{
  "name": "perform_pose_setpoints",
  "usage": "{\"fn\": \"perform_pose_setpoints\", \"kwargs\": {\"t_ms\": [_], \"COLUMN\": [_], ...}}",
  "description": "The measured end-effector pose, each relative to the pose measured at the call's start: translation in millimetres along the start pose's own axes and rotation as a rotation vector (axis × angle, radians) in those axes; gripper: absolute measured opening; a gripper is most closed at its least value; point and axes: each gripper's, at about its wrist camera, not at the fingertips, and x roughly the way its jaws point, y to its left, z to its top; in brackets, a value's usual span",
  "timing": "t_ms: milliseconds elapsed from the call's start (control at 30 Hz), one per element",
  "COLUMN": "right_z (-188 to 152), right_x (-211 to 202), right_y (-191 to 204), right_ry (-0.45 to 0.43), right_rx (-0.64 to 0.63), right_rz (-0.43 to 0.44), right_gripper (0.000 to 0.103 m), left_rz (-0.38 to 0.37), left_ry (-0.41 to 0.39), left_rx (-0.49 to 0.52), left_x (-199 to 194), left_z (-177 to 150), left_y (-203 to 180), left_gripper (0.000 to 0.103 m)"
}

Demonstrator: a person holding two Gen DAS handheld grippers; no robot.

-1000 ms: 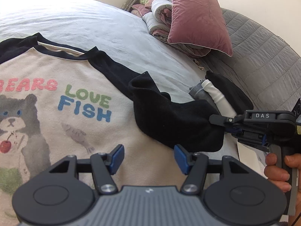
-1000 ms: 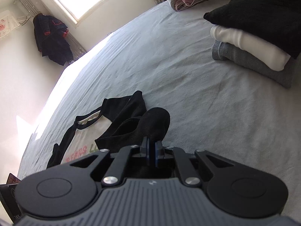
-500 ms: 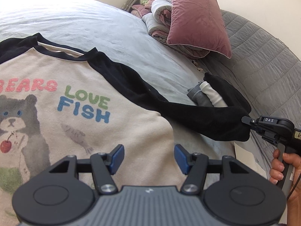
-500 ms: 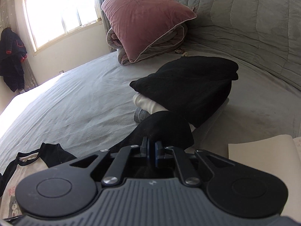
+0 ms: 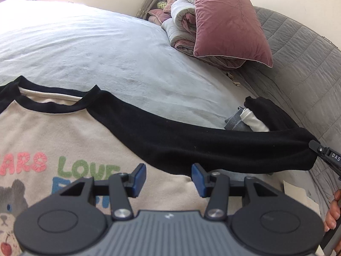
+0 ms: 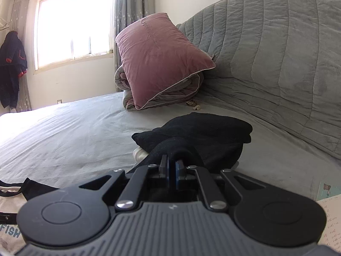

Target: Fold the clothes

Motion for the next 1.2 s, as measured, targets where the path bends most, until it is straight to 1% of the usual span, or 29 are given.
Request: {"fn": "perform_pose_setpoints", "kwargs": {"t_ms": [100, 200, 267, 367, 400, 533, 600, 667, 733, 800, 867, 933, 1000, 1033, 1067, 1100, 1133, 1167, 1200], "right_z": [5, 11, 18, 29, 32, 30, 26, 22, 19, 14, 6, -2, -13, -18, -22, -26, -30, -33, -36], "right_x": [2, 4, 9, 17, 19, 25, 30, 35, 41, 45, 51, 56, 66, 72, 77, 84, 90, 96, 99], "right_y": [3, 7, 9, 16, 19, 28, 28, 26, 22, 22, 24, 28, 32, 34, 34, 32, 30, 28, 26], "right_ry": [-0.035, -0.081, -0.089, -0.119, -0.132, -0.166, -0.170, -0.166, -0.162, -0.168, -0.175, -0.177, -0.158, -0.140, -0.121, -0.090, -0.059, -0.029, -0.008], "right_rx": [-0.035, -0.085, -0.104, -0.162, -0.190, -0.306, -0.345, -0.367, -0.385, -0.408, -0.451, -0.502, -0.562, -0.596, -0.615, -0.618, -0.621, -0.623, -0.620], "right_rz": [-0.012, -0.028, -0.034, -0.032, -0.033, -0.045, -0.053, -0.059, -0.070, -0.089, -0.118, -0.149, -0.173, -0.183, -0.190, -0.192, -0.194, -0.194, -0.186], "right_gripper": [0.007, 0.007, 0.007, 0.007, 0.007, 0.006, 0.006, 0.006, 0.007, 0.006, 0.007, 0.006, 0.006, 0.007, 0.006, 0.007, 0.007, 0.007, 0.011], "left_rz": [-0.002, -0.012, -0.004, 0.005, 0.007, -0.026, 0.000, 0.061, 0.104, 0.127, 0.138, 0.156, 0.179, 0.172, 0.164, 0.155, 0.147, 0.131, 0.136], "left_ry": [0.028, 0.045, 0.048, 0.025, 0.030, -0.004, -0.044, -0.069, -0.079, -0.083, -0.066, -0.031, 0.000, -0.002, -0.005, -0.008, -0.011, -0.011, -0.018], "left_rx": [0.016, 0.038, 0.052, 0.098, 0.113, 0.186, 0.245, 0.342, 0.420, 0.487, 0.549, 0.595, 0.638, 0.637, 0.635, 0.634, 0.632, 0.642, 0.672], "left_x": [23, 40, 52, 63, 64, 58, 56, 61, 69, 79, 91, 105, 119, 120, 121, 122, 122, 122, 121], "left_z": [6, 3, -2, -3, -2, 17, 30, 40, 47, 52, 53, 53, 51, 50, 49, 48, 47, 44, 39], "left_y": [-4, -8, -11, -19, -22, -26, -26, -26, -25, -26, -26, -26, -26, -26, -27, -27, -27, -30, -35], "left_gripper": [0.048, 0.048, 0.048, 0.048, 0.048, 0.049, 0.050, 0.054, 0.059, 0.064, 0.067, 0.069, 0.069, 0.069, 0.068, 0.060, 0.043, 0.036, 0.022]}}
